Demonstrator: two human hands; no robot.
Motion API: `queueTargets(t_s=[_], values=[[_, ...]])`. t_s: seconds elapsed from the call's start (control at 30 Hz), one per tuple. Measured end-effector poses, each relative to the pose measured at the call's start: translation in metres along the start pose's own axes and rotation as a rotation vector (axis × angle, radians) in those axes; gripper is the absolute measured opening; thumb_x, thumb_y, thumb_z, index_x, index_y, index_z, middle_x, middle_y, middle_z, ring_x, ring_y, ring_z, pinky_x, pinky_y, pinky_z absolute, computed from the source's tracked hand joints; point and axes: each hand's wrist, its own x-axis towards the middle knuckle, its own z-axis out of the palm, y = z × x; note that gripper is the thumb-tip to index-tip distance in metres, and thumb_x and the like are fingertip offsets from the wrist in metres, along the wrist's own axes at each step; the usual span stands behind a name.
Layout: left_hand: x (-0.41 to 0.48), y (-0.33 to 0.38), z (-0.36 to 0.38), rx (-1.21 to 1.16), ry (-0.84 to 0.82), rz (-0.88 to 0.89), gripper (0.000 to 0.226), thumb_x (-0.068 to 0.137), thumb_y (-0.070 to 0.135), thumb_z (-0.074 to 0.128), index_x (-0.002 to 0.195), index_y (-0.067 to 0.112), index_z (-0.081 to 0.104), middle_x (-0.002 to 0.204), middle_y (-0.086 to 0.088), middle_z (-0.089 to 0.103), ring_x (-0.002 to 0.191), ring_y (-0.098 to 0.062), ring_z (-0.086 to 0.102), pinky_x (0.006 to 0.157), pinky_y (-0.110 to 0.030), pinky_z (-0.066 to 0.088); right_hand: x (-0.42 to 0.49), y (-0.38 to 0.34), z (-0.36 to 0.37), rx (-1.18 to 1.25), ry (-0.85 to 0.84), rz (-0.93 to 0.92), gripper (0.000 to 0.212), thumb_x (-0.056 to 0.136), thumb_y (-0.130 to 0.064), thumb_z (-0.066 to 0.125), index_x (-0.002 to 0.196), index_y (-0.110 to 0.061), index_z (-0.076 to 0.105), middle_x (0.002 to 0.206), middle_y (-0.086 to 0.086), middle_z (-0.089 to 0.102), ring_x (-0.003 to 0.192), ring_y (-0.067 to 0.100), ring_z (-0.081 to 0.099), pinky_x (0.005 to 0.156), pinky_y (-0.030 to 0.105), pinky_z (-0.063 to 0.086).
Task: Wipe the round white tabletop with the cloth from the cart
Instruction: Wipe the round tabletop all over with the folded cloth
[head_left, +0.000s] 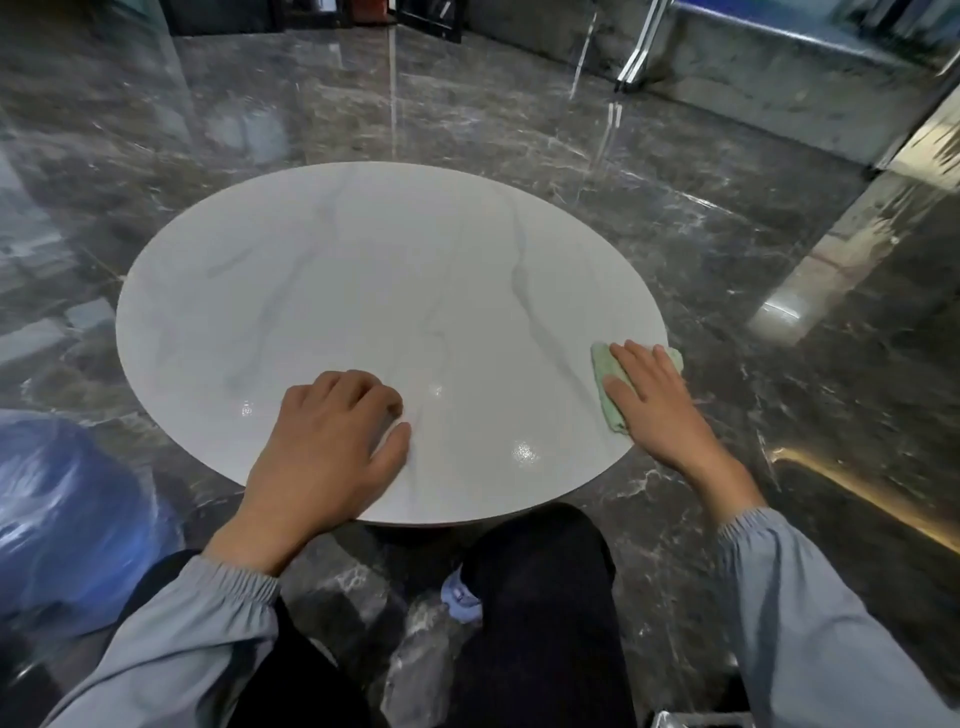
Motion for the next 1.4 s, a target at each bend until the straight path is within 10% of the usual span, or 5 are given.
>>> queueTargets(t_s=[0.23,0.53,0.9,1.1,1.4], values=[[0.002,0.002,0.000,-0.013,-0.010,-0.018,0.024,0.094,0.046,0.051,0.104,0.029,0.064,0.110,0.008,0.061,0.105,-0.022,0.055,0.086,-0.042,0.040,-0.020,-0.059,0.010,-0.141,-0.107,0.131,0.057,0.110,-0.045,0.014,0.164,-0.041,-0.002,0.171,-0.018,-0.010,0.157,0.018,-0.021,0.123,0.056,-0.015],[0.001,0.001,0.002,-0.037,-0.001,-0.016,0.027,0.091,0.048,0.051,0.104,0.030,0.066,0.110,0.008,0.062,0.106,-0.023,0.056,0.086,-0.044,0.042,-0.102,-0.108,0.021,-0.071,-0.156,-0.207,0.057,0.106,-0.057,0.020,0.160,-0.054,0.002,0.168,-0.030,-0.009,0.152,0.000,-0.026,0.124,0.042,-0.017],[0.002,0.002,0.000,-0.030,0.008,-0.029,0.024,0.089,0.047,0.052,0.102,0.032,0.066,0.108,0.010,0.062,0.104,-0.021,0.056,0.085,-0.041,0.040,0.058,-0.007,-0.022,-0.098,-0.082,0.056,0.050,0.112,-0.030,0.024,0.158,-0.012,0.034,0.172,0.002,0.014,0.159,0.021,0.000,0.126,0.040,-0.013],[0.001,0.001,0.003,-0.049,0.030,-0.042,0.021,0.090,0.046,0.055,0.101,0.032,0.065,0.106,0.012,0.060,0.104,-0.020,0.055,0.085,-0.039,0.038,0.087,0.036,0.011,-0.108,-0.152,0.174,0.095,0.080,-0.073,-0.005,0.162,-0.032,0.020,0.174,-0.009,-0.005,0.159,0.024,-0.015,0.127,0.051,-0.007],[0.000,0.001,0.003,-0.026,0.012,-0.045,0.019,0.091,0.044,0.056,0.102,0.030,0.065,0.107,0.010,0.059,0.105,-0.021,0.055,0.086,-0.039,0.037,-0.051,-0.041,0.027,-0.055,-0.096,-0.165,0.081,0.097,-0.061,0.002,0.163,-0.019,0.022,0.172,-0.002,0.006,0.159,0.020,-0.011,0.125,0.040,-0.018]])
